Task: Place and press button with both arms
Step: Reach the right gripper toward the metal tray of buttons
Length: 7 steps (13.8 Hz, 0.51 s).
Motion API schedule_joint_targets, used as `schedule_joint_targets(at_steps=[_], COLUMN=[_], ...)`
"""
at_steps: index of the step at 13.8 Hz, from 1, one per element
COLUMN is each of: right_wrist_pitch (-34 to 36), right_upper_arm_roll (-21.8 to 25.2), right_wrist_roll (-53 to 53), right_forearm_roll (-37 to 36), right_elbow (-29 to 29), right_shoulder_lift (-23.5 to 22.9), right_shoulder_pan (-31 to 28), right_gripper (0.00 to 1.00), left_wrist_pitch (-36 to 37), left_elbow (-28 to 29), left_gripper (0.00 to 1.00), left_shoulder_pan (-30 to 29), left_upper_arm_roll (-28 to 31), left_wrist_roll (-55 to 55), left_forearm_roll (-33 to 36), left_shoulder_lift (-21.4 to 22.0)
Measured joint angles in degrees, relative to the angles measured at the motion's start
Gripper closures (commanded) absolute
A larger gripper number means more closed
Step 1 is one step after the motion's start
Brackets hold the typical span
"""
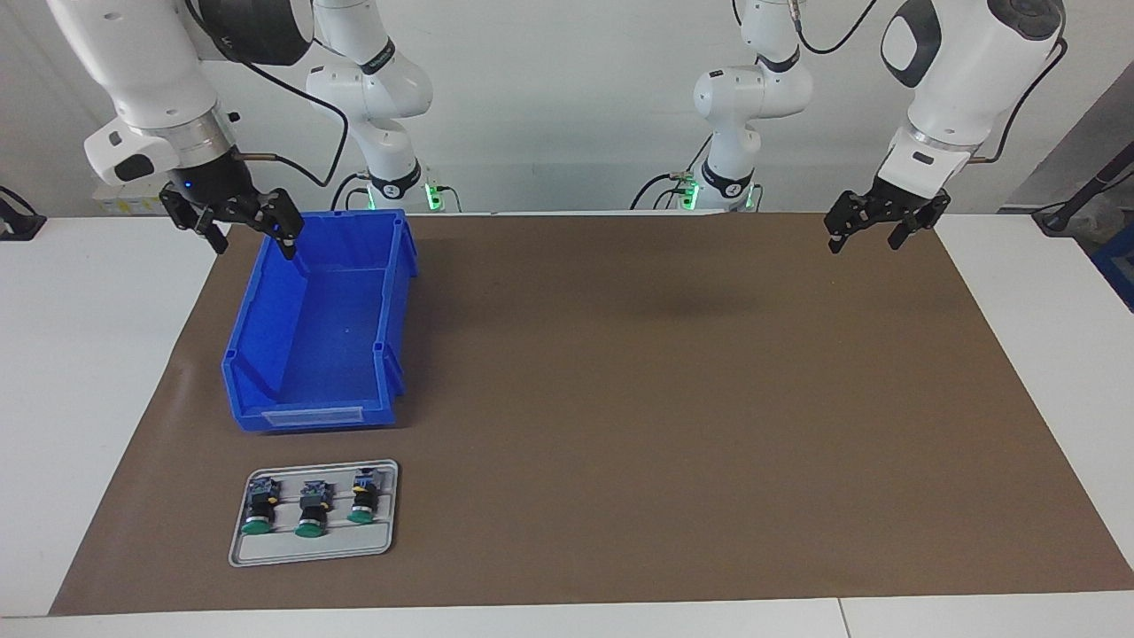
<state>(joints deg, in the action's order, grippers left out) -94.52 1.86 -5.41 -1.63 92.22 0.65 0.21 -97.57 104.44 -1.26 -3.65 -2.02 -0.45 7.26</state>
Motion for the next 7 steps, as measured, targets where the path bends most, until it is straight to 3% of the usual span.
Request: schedule_joint_targets(at_steps=[3, 7], right_wrist_pitch=[-4.87, -11.53], right_upper_arm_roll=[-0.08, -0.06], right_wrist_roll=[0.00, 0.00], right_forearm_roll=[0.05, 0.63], right_elbow=[0.29, -1.77], right_shoulder_lift=[-2.76, -10.90], right_shoulder_pan=[0.16, 0.00], right_gripper=[0.04, 0.05], left_wrist_pitch=[0.00, 0.00], left_elbow=[0.00, 0.00], left_gripper=[0.00, 0.00], left_shoulder_pan=[0.00, 0.00], left_upper_arm_roll=[0.00, 0.00], left_wrist_roll=[0.00, 0.00], left_forearm_roll=[0.00, 0.00], left_shoulder_lift=[0.00, 0.00])
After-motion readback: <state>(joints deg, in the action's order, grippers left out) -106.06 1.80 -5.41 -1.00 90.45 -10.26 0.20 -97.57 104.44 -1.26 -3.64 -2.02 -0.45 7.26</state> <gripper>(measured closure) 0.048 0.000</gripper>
